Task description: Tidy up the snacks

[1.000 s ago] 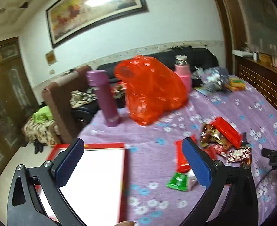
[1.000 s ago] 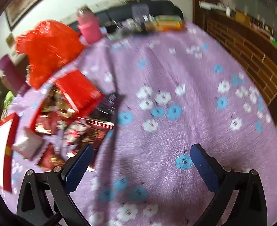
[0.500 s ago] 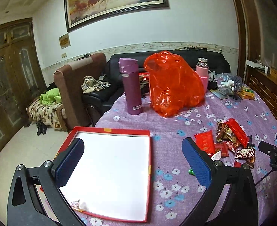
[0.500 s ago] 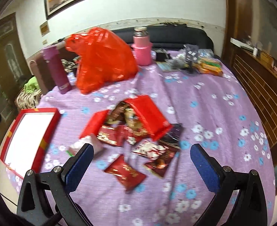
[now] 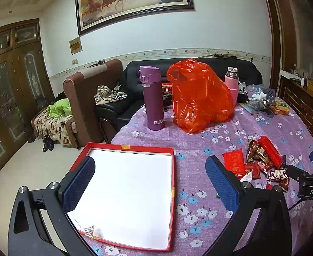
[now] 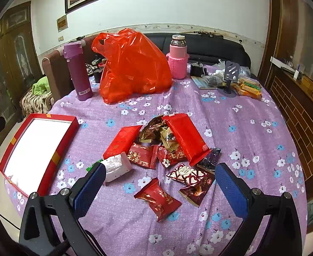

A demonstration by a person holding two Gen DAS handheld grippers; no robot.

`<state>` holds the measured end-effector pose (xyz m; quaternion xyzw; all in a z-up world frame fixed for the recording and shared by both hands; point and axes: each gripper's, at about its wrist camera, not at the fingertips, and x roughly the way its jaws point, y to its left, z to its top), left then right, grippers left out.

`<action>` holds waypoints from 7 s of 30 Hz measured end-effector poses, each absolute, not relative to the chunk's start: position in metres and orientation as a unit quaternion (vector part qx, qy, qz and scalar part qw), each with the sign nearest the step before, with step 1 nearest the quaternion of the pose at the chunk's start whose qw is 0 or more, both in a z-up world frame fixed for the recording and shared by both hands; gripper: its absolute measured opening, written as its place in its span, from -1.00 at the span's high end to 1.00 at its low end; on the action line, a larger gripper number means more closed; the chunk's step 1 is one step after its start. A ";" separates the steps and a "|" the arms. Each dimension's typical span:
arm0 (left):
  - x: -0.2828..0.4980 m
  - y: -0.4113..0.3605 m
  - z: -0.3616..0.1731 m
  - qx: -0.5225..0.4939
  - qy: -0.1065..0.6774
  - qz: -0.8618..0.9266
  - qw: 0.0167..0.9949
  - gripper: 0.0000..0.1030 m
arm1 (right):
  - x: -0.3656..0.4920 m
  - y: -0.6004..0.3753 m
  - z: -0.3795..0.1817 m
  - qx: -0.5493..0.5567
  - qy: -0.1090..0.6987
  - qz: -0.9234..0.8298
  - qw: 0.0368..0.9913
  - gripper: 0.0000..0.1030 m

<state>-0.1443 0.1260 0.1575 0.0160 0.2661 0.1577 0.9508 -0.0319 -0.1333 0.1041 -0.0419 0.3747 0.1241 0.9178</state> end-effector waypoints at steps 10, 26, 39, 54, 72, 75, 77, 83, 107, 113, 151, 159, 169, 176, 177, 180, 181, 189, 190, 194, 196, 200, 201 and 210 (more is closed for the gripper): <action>-0.132 0.114 0.146 0.030 0.284 0.152 0.946 -1.00 | -0.025 -0.142 0.093 -0.049 0.386 0.121 0.913 -0.99; -0.050 0.033 0.054 0.127 0.436 0.008 0.891 -1.00 | -0.005 -0.198 0.030 0.001 0.472 0.188 0.861 -0.88; -0.016 0.013 0.040 0.116 0.471 -0.124 0.866 -1.00 | 0.017 -0.146 0.000 -0.041 0.509 0.271 0.816 -0.39; -0.014 0.005 0.025 0.088 0.474 -0.139 0.865 0.39 | 0.015 -0.151 0.000 -0.064 0.488 0.276 0.826 0.11; -0.059 0.049 0.036 0.039 0.452 -0.147 0.879 0.73 | -0.001 -0.137 0.005 -0.014 0.498 0.315 0.808 0.33; -0.070 0.068 0.048 0.020 0.437 -0.127 0.890 0.73 | -0.005 -0.123 0.011 -0.010 0.493 0.330 0.805 0.33; -0.079 0.078 0.056 0.015 0.426 -0.114 0.897 0.73 | -0.005 -0.112 0.014 -0.008 0.491 0.339 0.802 0.33; -0.104 0.118 0.080 0.005 0.393 -0.058 0.918 0.73 | -0.007 -0.056 0.024 -0.011 0.479 0.383 0.790 0.34; -0.134 0.213 0.049 0.015 0.410 0.140 0.901 0.72 | -0.005 0.106 0.013 0.027 0.478 0.490 0.729 0.30; -0.132 0.218 0.041 0.027 0.418 0.171 0.892 0.67 | -0.003 0.107 0.009 0.027 0.473 0.488 0.733 0.22; -0.129 0.188 0.060 0.085 0.397 0.193 0.893 -0.14 | 0.018 0.029 0.032 0.127 0.446 0.480 0.745 0.14; -0.112 0.136 0.065 0.099 0.402 0.103 0.904 -0.18 | 0.027 -0.082 0.048 0.156 0.413 0.393 0.806 -0.01; -0.062 0.051 0.043 0.155 0.419 0.036 0.894 -0.51 | 0.024 -0.237 0.039 0.181 0.411 0.233 0.862 -0.18; -0.038 0.048 0.030 0.145 0.437 0.039 0.887 -0.52 | 0.028 -0.258 0.012 0.155 0.454 0.192 0.856 -0.18; -0.037 0.048 0.030 0.143 0.438 0.040 0.887 -0.52 | 0.031 -0.255 0.012 0.148 0.453 0.193 0.858 -0.18; -0.037 0.047 0.027 0.139 0.440 0.040 0.886 -0.52 | 0.036 -0.235 0.012 0.107 0.458 0.182 0.863 -0.25; -0.037 0.047 0.025 0.139 0.442 0.040 0.885 -0.52 | 0.038 -0.227 0.013 0.091 0.457 0.180 0.866 -0.25; -0.033 0.049 0.020 0.113 0.446 0.029 0.887 -0.52 | 0.033 -0.199 0.021 0.024 0.435 0.198 0.878 -0.25; -0.033 0.049 0.019 0.112 0.446 0.029 0.887 -0.52 | 0.038 -0.196 0.017 0.024 0.442 0.199 0.874 -0.26; -0.033 0.050 0.019 0.099 0.450 0.027 0.887 -0.52 | 0.049 -0.187 0.006 -0.003 0.457 0.198 0.867 -0.23; -0.035 0.052 0.019 0.087 0.453 0.022 0.887 -0.52 | 0.050 -0.183 0.000 -0.022 0.468 0.195 0.862 -0.17; -0.033 0.058 0.018 0.063 0.459 0.017 0.886 -0.52 | 0.050 -0.184 0.002 -0.011 0.463 0.200 0.863 0.14; -0.033 0.059 0.017 0.061 0.459 0.017 0.886 -0.52 | 0.053 -0.187 0.001 0.009 0.465 0.200 0.862 0.17; -0.035 0.059 0.015 0.040 0.455 -0.010 0.890 -0.01 | 0.061 -0.203 0.001 0.085 0.456 0.219 0.858 0.21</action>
